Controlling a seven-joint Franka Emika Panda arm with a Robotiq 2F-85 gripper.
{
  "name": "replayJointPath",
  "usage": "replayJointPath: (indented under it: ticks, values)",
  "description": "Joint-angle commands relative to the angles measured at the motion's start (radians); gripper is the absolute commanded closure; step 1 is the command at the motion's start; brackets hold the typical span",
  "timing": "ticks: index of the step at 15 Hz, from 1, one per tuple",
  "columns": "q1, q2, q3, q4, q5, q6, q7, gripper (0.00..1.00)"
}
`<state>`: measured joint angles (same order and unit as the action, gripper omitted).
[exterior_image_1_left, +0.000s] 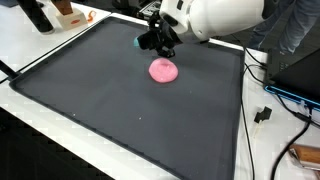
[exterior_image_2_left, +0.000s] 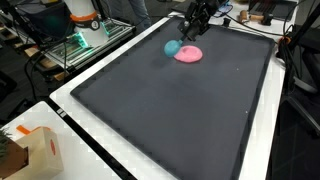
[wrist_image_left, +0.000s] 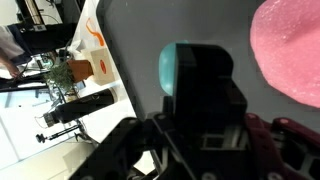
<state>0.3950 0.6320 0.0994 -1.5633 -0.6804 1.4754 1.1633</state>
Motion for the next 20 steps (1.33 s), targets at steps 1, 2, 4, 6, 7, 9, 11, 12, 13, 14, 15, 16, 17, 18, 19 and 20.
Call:
replayJointPath:
  ticks: [1,2,4,6,7,9,11,12,13,14,15,16,17,18,19,20]
  values:
    - [0.008,0.001,0.002,0.000,-0.003,0.005,-0.037,0.75]
    - [0.010,0.001,0.003,-0.001,-0.004,0.005,-0.042,0.75]
    - [0.007,-0.001,0.008,-0.002,-0.001,0.014,-0.065,0.75]
    - [0.001,-0.006,0.013,-0.007,0.000,0.036,-0.099,0.75]
    - [-0.001,-0.011,0.014,-0.010,0.000,0.051,-0.121,0.75]
    - [-0.005,-0.018,0.013,-0.013,0.005,0.075,-0.160,0.75]
    - [-0.008,-0.028,0.011,-0.016,0.009,0.093,-0.193,0.75]
    - [-0.010,-0.035,0.011,-0.018,0.012,0.100,-0.210,0.75]
    - [-0.013,-0.045,0.011,-0.020,0.014,0.108,-0.227,0.75]
    - [-0.015,-0.052,0.011,-0.021,0.017,0.113,-0.241,0.75]
    - [-0.017,-0.061,0.011,-0.022,0.021,0.118,-0.256,0.75]
    - [-0.020,-0.070,0.011,-0.021,0.028,0.119,-0.270,0.75]
    - [-0.020,-0.079,0.010,-0.021,0.030,0.118,-0.281,0.75]
    - [-0.023,-0.088,0.011,-0.020,0.036,0.114,-0.296,0.75]
    - [-0.027,-0.102,0.013,-0.020,0.046,0.112,-0.312,0.75]
    - [-0.029,-0.113,0.013,-0.021,0.052,0.111,-0.325,0.75]
